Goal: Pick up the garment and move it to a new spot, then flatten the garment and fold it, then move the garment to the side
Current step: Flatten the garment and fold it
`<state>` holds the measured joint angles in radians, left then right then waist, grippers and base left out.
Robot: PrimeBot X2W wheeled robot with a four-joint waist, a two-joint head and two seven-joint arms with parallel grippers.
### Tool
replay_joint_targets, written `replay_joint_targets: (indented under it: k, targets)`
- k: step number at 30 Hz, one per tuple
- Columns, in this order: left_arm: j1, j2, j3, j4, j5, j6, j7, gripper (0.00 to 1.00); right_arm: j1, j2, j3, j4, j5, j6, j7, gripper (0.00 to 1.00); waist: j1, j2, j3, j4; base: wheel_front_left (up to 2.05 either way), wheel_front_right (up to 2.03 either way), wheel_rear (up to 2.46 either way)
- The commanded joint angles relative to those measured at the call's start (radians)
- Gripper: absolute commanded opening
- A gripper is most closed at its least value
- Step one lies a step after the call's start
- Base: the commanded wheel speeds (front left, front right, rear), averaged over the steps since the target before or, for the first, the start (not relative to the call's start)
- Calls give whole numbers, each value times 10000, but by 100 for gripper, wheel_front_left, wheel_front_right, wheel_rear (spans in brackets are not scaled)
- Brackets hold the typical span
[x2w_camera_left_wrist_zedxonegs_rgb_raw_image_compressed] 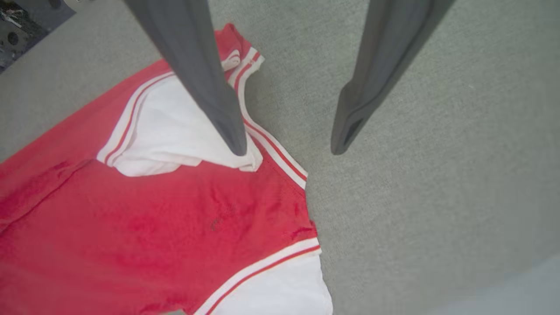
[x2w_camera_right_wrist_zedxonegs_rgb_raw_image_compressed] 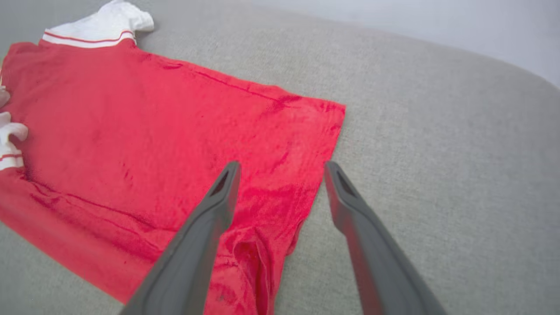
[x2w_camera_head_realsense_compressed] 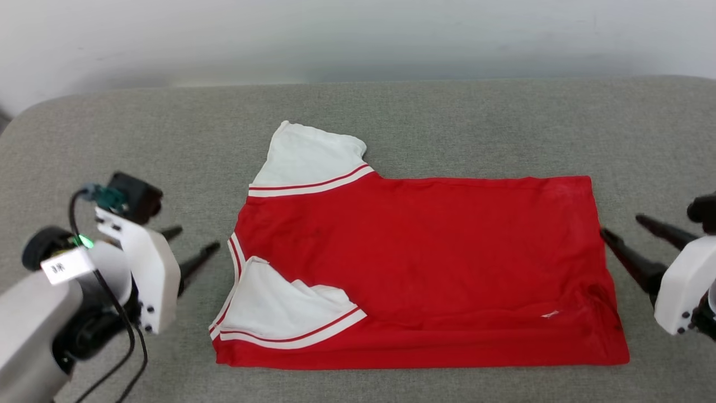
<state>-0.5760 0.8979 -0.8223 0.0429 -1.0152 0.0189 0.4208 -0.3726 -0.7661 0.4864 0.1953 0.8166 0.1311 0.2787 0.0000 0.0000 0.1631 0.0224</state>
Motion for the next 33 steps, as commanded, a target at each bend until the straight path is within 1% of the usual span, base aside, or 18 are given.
replay_joint_targets:
  k: [1, 3, 4, 7, 9, 12, 15, 17, 21, 24, 28, 29, 33]
  targets:
    - [-381, 8, 257, -97, 230, 134, -313, 100, 198, 468, -700, -217, -507, -6, -734, 100, 0, 0, 46, -114, 0, 0, 0]
    - [-786, -47, 448, -103, 511, 237, -563, 100, 367, 885, -1420, -432, -1073, -6, -1277, 100, 0, 0, 163, -188, 0, 0, 0]
    - [-786, -47, 448, -103, 511, 237, -563, 100, 367, 885, -1420, -432, -1073, -6, -1277, 100, 0, 0, 163, -188, 0, 0, 0]
    - [-1449, -220, 739, 134, 804, 367, -849, 100, 628, 1680, -2560, -1029, -2034, -6, -1938, 100, 0, 0, 470, -374, 0, 0, 0]
    - [-1901, -292, 816, 337, 963, 377, -830, 100, 821, 2248, -3222, -1588, -2797, -6, -2289, 100, 0, 0, 722, -550, 0, 0, 0]
    - [-2697, -462, 934, 675, 1068, 301, -529, 100, 1238, 3166, -3980, -2506, -3785, -6, -2664, 100, 0, 0, 1166, -782, 0, 0, 0]
    - [-3509, -586, 954, 1125, 1141, 174, -14, 100, 1594, 3882, -4488, -3440, -4772, -7, -3125, 100, 0, 0, 1655, -1010, 0, 0, 0]
    - [-4070, -664, 980, 1439, 1093, 130, 436, 100, 1903, 4404, -4626, -3881, -5054, -7, -3307, 100, 0, 0, 2022, -1181, 0, 0, 0]
    - [-5186, -881, 929, 2163, 1034, -41, 1395, 100, 2174, 5000, -4860, -4417, -5409, -6, -3535, 100, 0, 0, 2752, -1501, 0, 0, 0]
    - [-5926, -1018, 823, 2711, 911, -158, 2331, 100, 2246, 5259, -4901, -4592, -5522, -6, -3619, 100, 0, 0, 3286, -1740, 0, 0, 0]
    - [-6793, -1152, 759, 3322, 601, -214, 3666, 100, 2013, 5409, -4736, -4717, -5637, -6, -3712, 100, 0, 0, 3918, -2099, 0, 0, 0]
    - [-7132, -1153, 654, 3576, 602, -270, 4191, 100, 1863, 5432, -4637, -4727, -5679, -6, -3774, 100, 0, 0, 4193, -2267, 0, 0, 0]
    - [-7625, -1185, 455, 4019, 573, -263, 5165, 100, 1624, 5376, -4432, -4692, -5732, -6, -3851, 100, 0, 0, 4638, -2529, 0, 0, 0]
